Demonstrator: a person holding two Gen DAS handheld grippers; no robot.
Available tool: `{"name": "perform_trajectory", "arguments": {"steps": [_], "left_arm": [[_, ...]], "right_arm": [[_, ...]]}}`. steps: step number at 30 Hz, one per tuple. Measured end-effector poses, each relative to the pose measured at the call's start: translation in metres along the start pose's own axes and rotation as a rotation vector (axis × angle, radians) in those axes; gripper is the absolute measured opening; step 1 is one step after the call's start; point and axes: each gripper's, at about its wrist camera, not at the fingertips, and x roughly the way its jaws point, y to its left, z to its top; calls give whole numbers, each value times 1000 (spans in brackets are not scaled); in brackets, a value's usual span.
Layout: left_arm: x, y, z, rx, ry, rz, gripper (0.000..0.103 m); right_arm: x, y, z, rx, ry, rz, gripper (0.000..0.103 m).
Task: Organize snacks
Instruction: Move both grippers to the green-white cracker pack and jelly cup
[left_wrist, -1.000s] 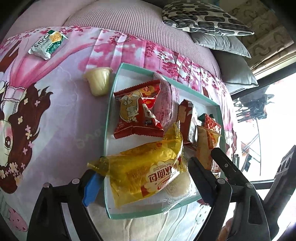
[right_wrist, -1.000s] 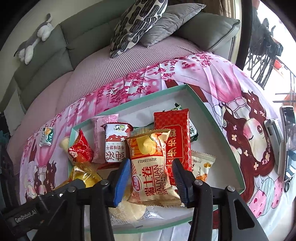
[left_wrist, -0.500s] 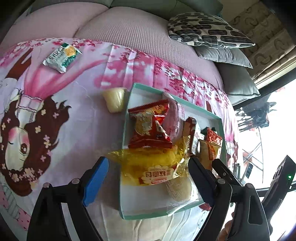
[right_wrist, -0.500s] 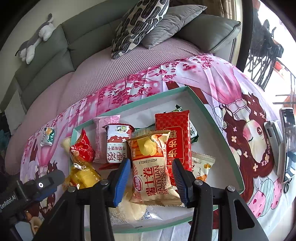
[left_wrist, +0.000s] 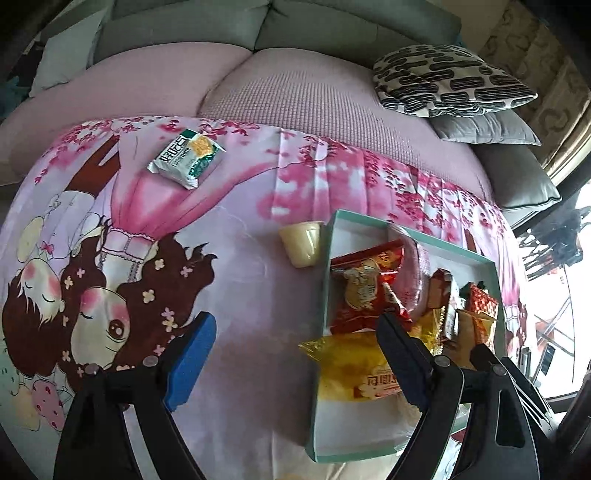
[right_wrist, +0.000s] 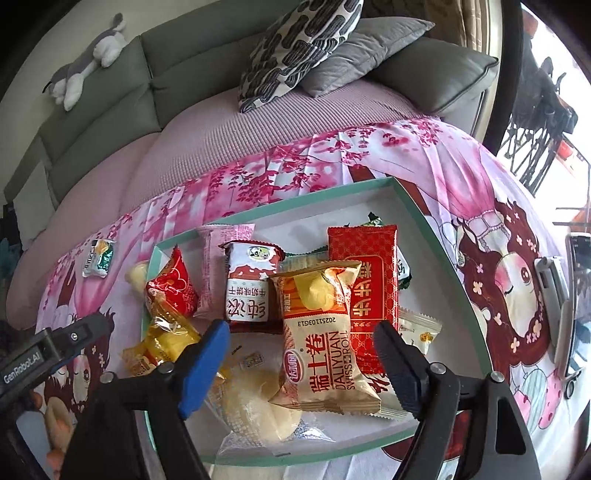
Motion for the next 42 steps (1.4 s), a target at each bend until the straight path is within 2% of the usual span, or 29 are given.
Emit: {"name": "perform_trajectory", "arguments": {"steps": [2, 7, 10, 16, 29, 35, 42], "left_arm": [[0, 1, 1, 8, -7, 25, 89], [3, 3, 0, 19, -7, 70, 89], [3, 2, 0, 33, -17, 104, 89], [1, 11, 7, 25, -34, 137, 89], [-7, 60, 27, -20, -57, 242, 89], [-10, 87, 37, -49, -60, 306, 89], [-14, 115, 48, -59, -66, 362, 89]], "right_arm": [[0, 1, 0, -5, -3, 2, 88], [1, 4, -1, -16, -5, 2, 89], [0, 5, -2, -21, -11, -1, 103], [2, 8, -1, -31, -11, -6, 103], [-3, 30, 4, -57, -44, -40, 103], [-2, 65, 10, -129, -52, -32, 103], [3, 125, 17, -250, -46, 51, 103]]}}
